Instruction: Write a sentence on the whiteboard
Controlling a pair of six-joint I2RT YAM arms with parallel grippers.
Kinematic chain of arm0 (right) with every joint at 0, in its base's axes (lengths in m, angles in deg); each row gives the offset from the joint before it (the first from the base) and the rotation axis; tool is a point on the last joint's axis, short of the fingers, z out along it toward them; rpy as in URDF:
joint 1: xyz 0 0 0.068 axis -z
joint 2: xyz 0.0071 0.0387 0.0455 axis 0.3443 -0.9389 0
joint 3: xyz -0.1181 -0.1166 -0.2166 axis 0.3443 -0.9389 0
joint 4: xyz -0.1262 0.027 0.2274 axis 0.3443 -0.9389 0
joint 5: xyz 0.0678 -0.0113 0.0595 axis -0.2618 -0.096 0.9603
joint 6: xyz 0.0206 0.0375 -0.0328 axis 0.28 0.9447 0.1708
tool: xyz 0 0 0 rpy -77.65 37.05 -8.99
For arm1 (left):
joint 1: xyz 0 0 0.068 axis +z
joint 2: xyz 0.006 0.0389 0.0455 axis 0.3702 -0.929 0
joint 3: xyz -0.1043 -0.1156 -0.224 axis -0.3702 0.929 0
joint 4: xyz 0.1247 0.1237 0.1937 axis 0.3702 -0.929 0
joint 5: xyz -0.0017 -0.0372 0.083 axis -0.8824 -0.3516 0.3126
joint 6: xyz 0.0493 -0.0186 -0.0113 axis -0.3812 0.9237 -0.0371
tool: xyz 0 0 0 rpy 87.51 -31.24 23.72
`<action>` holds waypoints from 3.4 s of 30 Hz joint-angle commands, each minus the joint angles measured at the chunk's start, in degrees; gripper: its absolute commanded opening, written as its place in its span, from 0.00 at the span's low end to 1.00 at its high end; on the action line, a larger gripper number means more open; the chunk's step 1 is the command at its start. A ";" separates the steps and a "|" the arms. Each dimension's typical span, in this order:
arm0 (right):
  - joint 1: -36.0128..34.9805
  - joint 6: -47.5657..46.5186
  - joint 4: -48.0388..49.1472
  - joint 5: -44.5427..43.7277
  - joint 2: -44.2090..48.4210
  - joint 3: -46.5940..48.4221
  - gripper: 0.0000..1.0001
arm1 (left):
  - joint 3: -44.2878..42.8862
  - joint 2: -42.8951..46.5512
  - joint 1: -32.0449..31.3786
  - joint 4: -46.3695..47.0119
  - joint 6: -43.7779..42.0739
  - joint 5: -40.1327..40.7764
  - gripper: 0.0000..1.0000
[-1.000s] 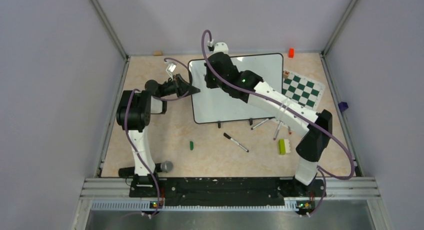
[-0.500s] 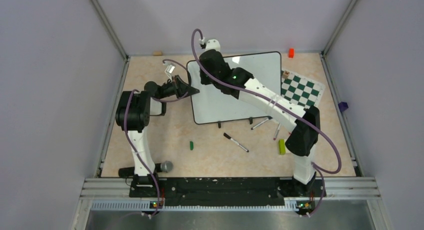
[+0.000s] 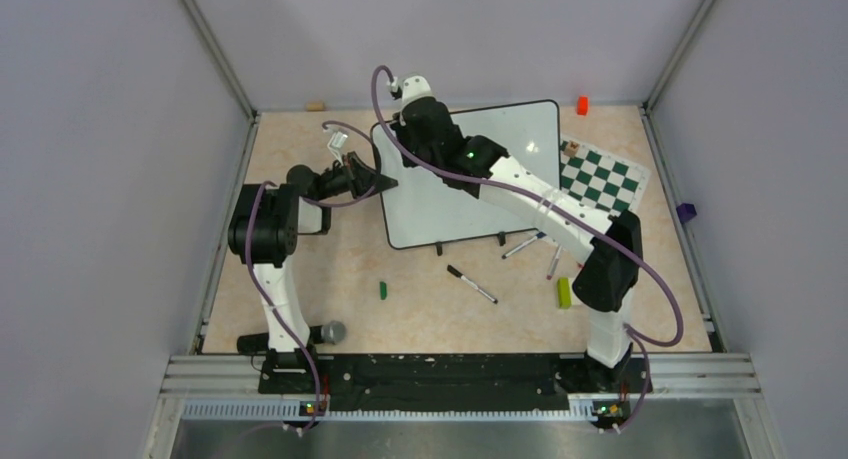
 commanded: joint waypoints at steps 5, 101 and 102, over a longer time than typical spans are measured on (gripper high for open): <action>1.72 -3.27 4.32 3.59 4.67 -3.51 0.00 | -0.34 -2.25 -1.38 4.10 -6.67 -9.80 0.00; 2.24 -3.93 -1.60 -0.31 -0.24 6.14 0.00 | 0.02 -1.57 -1.91 4.11 -7.49 -10.06 0.00; 2.20 -3.93 -1.54 -0.08 0.13 5.88 0.00 | 0.09 -1.55 -1.91 4.11 -7.48 -10.08 0.00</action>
